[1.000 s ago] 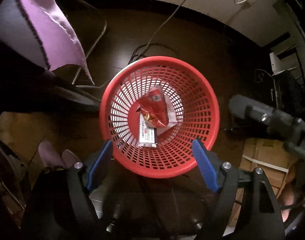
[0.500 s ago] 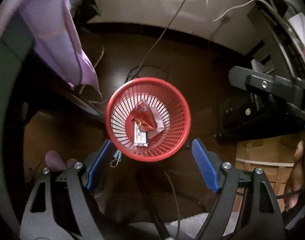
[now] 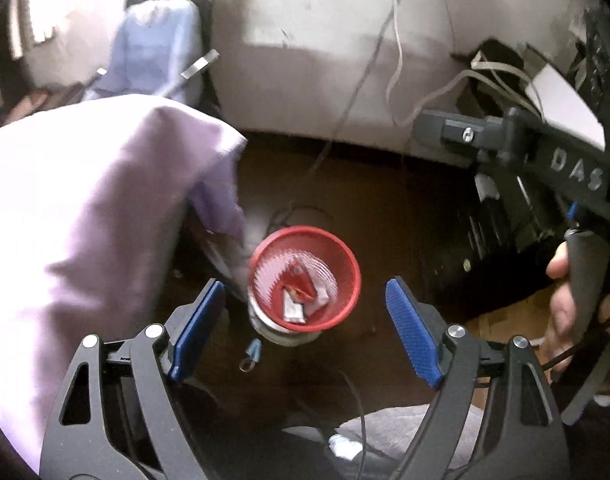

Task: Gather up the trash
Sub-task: 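Raise both open tools from the basket and move them over the table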

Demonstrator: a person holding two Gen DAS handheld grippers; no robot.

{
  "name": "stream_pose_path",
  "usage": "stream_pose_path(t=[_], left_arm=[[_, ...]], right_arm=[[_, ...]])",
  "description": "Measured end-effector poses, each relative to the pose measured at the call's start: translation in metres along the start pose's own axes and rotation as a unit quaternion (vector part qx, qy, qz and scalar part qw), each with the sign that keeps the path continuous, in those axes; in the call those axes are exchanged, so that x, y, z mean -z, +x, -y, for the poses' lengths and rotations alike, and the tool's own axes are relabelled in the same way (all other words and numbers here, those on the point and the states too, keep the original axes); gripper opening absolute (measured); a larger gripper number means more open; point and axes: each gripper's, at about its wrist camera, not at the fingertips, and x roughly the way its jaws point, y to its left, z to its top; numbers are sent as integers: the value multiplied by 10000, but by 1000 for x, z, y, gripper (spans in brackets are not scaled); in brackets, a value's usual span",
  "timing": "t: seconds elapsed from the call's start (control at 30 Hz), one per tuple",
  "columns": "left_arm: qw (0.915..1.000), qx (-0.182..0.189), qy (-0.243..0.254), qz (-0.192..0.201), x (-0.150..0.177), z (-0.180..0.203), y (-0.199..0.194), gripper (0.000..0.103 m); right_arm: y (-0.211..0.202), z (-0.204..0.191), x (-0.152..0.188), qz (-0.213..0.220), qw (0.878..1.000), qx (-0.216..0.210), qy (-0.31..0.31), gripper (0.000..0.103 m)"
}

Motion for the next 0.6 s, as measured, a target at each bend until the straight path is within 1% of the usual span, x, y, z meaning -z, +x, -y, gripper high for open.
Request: stream_pose_path(t=[0.07, 0.17, 0.27, 0.37, 0.47, 0.6], left_arm=[[9997, -138, -61, 187, 1, -11, -22, 81], [9978, -465, -171, 435, 4, -34, -53, 84], [9946, -736, -429, 595, 9, -66, -80, 85], [9921, -847, -669, 636, 11, -90, -99, 85], [9895, -869, -977, 616, 15, -118, -114, 85], [9835, -1050, -1335, 615, 20, -154, -131, 85]], right_arm=[[-7, -14, -3, 73, 9998, -95, -130, 81], [-9, -44, -6, 78, 9988, -303, -375, 81], [-9, -73, -7, 37, 9972, -495, -564, 81], [-10, -104, -6, -2, 9946, -677, -782, 81], [-10, -134, -6, -31, 9917, -824, -987, 81], [-6, -173, -7, -105, 9867, -1045, -1244, 82]])
